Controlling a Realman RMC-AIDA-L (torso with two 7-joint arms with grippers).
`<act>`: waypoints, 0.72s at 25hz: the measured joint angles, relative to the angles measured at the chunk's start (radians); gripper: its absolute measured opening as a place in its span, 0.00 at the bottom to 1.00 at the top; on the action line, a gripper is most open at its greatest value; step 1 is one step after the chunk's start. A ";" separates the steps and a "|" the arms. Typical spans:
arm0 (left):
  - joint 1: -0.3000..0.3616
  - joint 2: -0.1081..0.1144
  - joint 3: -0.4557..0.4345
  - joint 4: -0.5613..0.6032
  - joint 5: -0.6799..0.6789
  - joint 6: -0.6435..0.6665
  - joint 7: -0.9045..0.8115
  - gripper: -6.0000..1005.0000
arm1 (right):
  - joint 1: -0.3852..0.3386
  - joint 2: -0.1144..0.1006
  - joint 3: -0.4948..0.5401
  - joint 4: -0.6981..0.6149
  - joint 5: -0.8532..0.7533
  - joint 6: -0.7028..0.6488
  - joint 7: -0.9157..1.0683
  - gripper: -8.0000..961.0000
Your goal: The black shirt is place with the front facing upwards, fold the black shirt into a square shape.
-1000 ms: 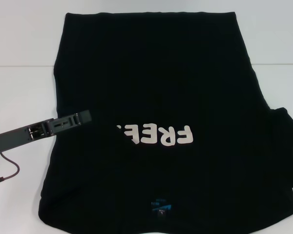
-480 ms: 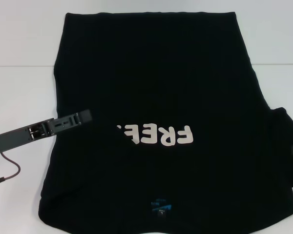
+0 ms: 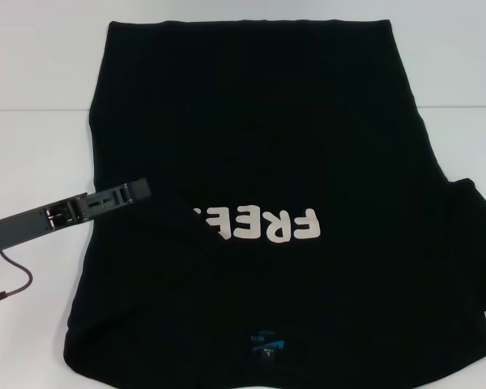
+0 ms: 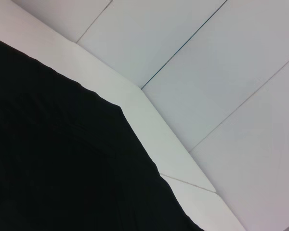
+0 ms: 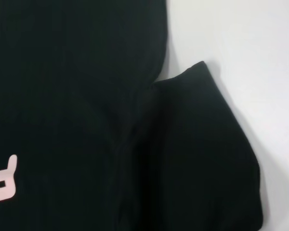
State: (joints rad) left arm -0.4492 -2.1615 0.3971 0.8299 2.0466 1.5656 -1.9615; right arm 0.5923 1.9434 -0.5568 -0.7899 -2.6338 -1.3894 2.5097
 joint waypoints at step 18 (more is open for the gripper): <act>0.013 -0.001 -0.002 -0.003 -0.010 -0.002 0.012 0.93 | 0.001 -0.007 -0.005 -0.001 -0.005 0.006 0.009 0.01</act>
State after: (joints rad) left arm -0.4365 -2.1625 0.3954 0.8270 2.0370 1.5635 -1.9496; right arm 0.5938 1.9368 -0.5617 -0.7907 -2.6385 -1.3836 2.5188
